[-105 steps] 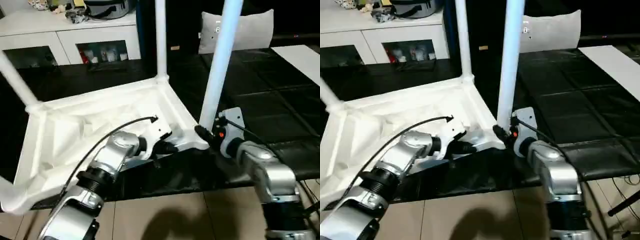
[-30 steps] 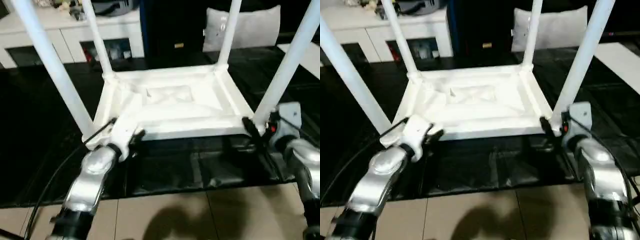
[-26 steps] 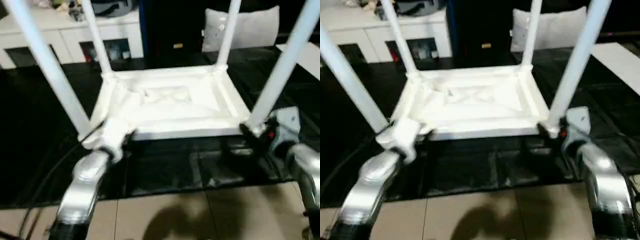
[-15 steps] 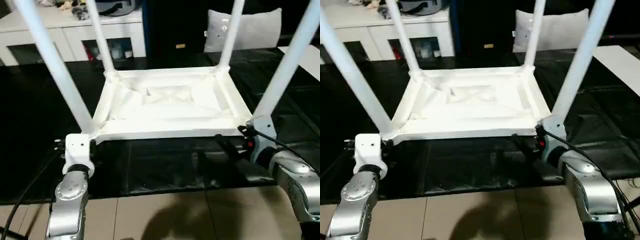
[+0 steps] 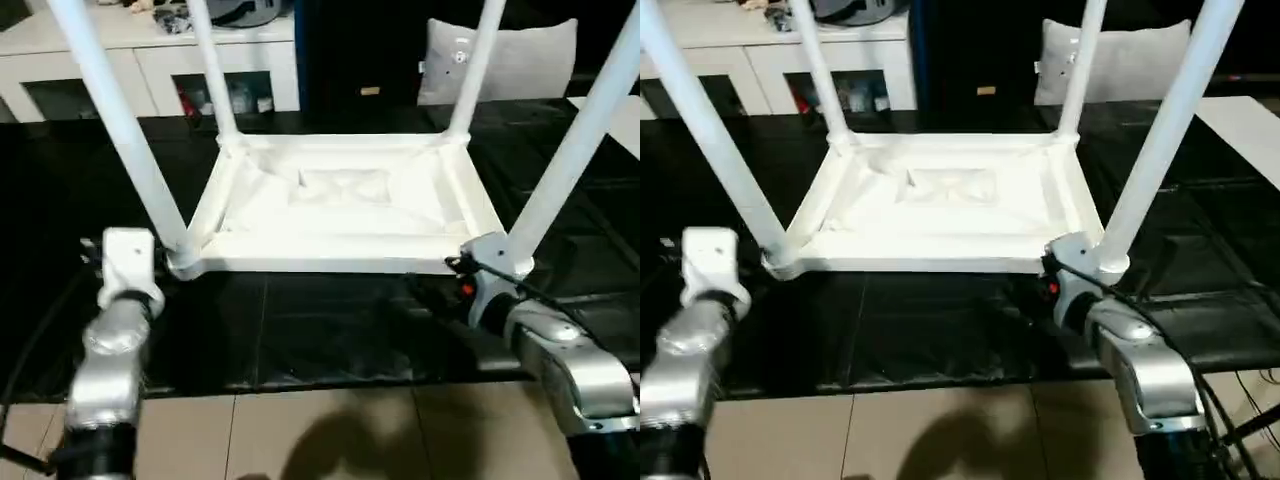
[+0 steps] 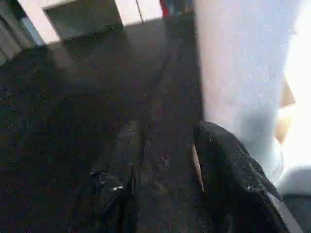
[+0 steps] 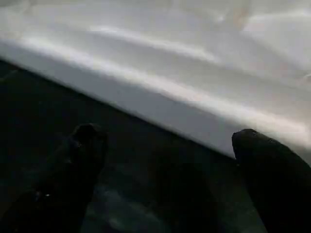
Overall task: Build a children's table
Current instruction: Rotate table base
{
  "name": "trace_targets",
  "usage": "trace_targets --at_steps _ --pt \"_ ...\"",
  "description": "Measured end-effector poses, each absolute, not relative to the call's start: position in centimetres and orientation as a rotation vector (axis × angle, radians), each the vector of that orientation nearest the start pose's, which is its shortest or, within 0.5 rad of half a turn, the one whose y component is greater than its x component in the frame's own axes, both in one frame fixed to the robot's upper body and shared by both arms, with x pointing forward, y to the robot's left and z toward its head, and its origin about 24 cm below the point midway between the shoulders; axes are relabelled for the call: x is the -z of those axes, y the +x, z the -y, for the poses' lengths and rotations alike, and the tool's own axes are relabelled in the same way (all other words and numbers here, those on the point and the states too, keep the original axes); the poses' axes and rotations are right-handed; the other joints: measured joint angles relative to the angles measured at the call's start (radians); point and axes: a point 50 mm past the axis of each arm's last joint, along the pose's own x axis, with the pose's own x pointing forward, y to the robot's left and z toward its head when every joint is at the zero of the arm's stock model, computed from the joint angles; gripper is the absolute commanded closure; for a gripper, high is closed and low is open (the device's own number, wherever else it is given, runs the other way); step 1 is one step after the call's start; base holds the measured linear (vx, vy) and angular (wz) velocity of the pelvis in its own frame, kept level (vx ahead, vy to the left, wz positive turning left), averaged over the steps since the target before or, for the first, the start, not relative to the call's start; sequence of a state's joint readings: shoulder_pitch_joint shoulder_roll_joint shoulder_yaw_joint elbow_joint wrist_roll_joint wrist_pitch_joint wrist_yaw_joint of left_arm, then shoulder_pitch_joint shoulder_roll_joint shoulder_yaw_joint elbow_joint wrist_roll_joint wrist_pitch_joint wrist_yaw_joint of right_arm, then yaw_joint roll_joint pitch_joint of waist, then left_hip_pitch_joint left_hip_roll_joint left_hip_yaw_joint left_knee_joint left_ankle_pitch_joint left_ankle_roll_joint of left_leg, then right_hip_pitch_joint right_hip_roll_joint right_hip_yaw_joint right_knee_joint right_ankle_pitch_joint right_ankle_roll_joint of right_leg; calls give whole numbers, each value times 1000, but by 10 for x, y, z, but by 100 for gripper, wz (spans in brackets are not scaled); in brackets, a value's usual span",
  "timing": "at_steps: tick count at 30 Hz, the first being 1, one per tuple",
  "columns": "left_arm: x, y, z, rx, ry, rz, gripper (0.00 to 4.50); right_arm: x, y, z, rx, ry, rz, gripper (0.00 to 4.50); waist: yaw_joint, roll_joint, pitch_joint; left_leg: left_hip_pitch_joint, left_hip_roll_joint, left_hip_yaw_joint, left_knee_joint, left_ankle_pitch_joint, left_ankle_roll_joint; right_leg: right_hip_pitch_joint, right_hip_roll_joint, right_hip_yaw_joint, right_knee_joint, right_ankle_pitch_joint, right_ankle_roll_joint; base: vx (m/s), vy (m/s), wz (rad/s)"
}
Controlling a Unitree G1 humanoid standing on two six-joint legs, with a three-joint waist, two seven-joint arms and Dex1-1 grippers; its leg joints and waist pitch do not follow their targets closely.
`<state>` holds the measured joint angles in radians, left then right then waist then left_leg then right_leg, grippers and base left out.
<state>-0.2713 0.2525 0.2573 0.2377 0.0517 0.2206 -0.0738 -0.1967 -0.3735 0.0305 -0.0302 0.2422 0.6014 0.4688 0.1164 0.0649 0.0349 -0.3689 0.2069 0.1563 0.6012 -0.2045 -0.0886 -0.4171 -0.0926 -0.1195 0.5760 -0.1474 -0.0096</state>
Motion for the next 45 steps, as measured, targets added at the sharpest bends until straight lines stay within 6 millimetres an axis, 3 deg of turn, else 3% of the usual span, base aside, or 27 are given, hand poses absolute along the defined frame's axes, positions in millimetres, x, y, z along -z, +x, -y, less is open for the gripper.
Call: trace_targets --at_steps 7,9,13,15,20,24,27,31,32,38,45 --pt "-59 300 -259 -60 192 -169 268 -52 275 180 -503 -62 -431 6 5 0 0 1 -1 0 0 0 0 2 0 2 1 0 0 0 0 0" --pt "-60 300 -259 -37 181 -168 232 -52 275 180 -503 -66 -426 0 8 0 0 1 -1 0 0 0 0 2 0 2 1 0 0 0 0 0" --pt "-60 299 -257 12 142 -148 220 -53 275 180 -511 -71 -422 0 24 -3 0 1 -1 0 0 0 0 1 -1 2 1 0 0 0 0 0" --pt "-62 299 -250 95 91 -113 191 -53 275 180 -525 -74 -421 0 34 -6 0 1 -1 0 1 0 -1 1 -1 1 1 0 0 0 0 0" --pt "-68 298 -240 330 36 -63 148 -53 275 187 -540 -101 -445 0 32 -16 -1 2 0 1 0 1 -1 2 -1 3 2 0 0 0 0 0" --pt "-68 302 -241 413 28 -71 113 -49 275 192 -536 -105 -469 0 27 -17 -1 2 0 1 0 1 -1 3 -1 4 3 0 0 0 0 0" --pt "-71 315 -244 411 64 -82 87 -48 275 193 -533 -107 -474 0 27 -17 -1 3 0 1 0 1 -2 4 0 4 3 0 0 0 0 0" --pt "-74 329 -243 381 74 -92 87 -43 275 195 -525 -97 -496 0 25 -17 -1 4 0 0 0 1 -2 5 0 5 3 0 0 0 0 0" --pt "-75 331 -243 374 78 -96 57 -41 274 195 -523 -93 -502 0 25 -17 -1 4 0 0 0 1 -2 5 0 5 3 1 0 0 0 0" --pt "-71 326 -238 435 33 -102 11 -41 274 193 -531 -77 -499 0 22 -16 -1 3 0 1 -2 1 -2 3 0 5 3 2 -4 0 0 0" --pt "-64 317 -252 392 26 -127 1 -42 275 192 -548 -76 -492 0 24 -17 -1 5 0 1 -2 1 -2 4 0 5 3 1 -2 0 0 0"
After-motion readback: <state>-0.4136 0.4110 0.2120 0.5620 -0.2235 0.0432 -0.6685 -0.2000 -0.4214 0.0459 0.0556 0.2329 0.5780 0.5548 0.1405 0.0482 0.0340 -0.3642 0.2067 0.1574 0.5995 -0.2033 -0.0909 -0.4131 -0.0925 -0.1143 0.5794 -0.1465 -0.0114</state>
